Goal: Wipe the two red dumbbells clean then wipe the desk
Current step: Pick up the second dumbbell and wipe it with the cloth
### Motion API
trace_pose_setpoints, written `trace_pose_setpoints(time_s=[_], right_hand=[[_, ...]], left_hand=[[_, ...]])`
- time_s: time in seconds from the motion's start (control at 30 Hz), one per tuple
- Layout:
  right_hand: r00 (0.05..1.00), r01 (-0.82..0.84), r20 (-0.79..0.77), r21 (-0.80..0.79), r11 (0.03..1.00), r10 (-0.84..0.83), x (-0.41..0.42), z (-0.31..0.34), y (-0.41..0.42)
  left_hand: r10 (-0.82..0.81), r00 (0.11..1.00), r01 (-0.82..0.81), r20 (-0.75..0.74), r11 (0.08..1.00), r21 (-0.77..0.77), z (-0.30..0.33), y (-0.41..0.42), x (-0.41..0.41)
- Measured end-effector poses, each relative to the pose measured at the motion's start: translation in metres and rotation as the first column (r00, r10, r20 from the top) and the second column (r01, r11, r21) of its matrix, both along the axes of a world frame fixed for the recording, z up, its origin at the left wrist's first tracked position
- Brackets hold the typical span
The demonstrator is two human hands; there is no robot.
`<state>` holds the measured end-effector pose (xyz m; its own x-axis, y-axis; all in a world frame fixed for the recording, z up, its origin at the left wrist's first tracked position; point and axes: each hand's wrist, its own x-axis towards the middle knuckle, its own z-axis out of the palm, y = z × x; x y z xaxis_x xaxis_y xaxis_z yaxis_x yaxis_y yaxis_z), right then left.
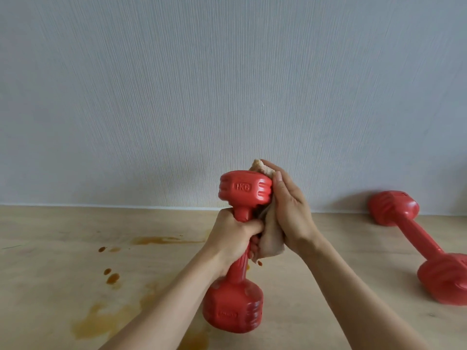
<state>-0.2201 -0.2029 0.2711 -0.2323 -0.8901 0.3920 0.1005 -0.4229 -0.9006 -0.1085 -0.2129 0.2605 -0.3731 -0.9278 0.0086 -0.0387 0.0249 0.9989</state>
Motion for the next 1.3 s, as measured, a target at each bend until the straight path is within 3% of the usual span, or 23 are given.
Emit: trace_pose_setpoints(time_s=[0.1,0.23,0.3,0.4,0.5,0.63,0.77,0.9,1.17,1.23,1.3], right_hand=[[0.977,-0.082,0.206,0.173,0.982,0.045,-0.005,0.005,0.006],[0.964,-0.091,0.263,0.194,0.977,0.038,-0.014,0.008,0.014],[0.969,-0.039,0.247,0.165,0.986,-0.003,-0.015,0.005,0.017],[0.988,0.041,0.147,0.090,0.995,-0.054,-0.014,0.003,0.022],[0.990,0.129,-0.064,0.003,0.992,-0.129,-0.010,0.003,0.025],[0.932,0.234,-0.271,-0.060,0.970,-0.242,-0.003,0.001,0.029],[0.895,0.307,-0.298,-0.126,0.943,-0.331,0.008,0.001,0.040],[0.658,0.392,-0.543,-0.345,0.853,-0.522,0.022,-0.006,0.039],[0.694,0.477,-0.530,-0.169,0.863,-0.487,0.007,0.002,0.030],[0.675,0.475,-0.549,-0.188,0.859,-0.493,0.008,0.002,0.028],[0.595,0.492,-0.582,-0.281,0.824,-0.554,0.016,0.005,0.030]], left_hand=[[-0.073,0.996,0.073,0.050,0.997,0.011,0.001,0.000,0.001],[-0.187,0.977,0.181,0.098,0.981,0.066,0.005,-0.003,0.003],[-0.143,0.983,0.142,0.117,0.990,0.024,0.005,-0.005,0.005],[0.047,0.990,-0.029,0.133,0.991,-0.132,0.004,-0.004,0.007],[0.148,0.981,-0.117,0.126,0.966,-0.229,0.001,0.000,0.007],[0.187,0.979,-0.166,0.078,0.960,-0.223,0.000,-0.001,0.010],[0.235,0.971,-0.220,0.050,0.953,-0.209,0.001,-0.005,0.012],[0.296,0.954,-0.282,0.046,0.938,-0.204,-0.001,-0.009,0.012],[0.265,0.951,-0.204,0.159,0.924,-0.323,-0.005,-0.008,0.011],[0.271,0.947,-0.205,0.173,0.923,-0.325,-0.005,-0.010,0.013],[0.282,0.940,-0.207,0.191,0.919,-0.336,-0.005,-0.010,0.012]])
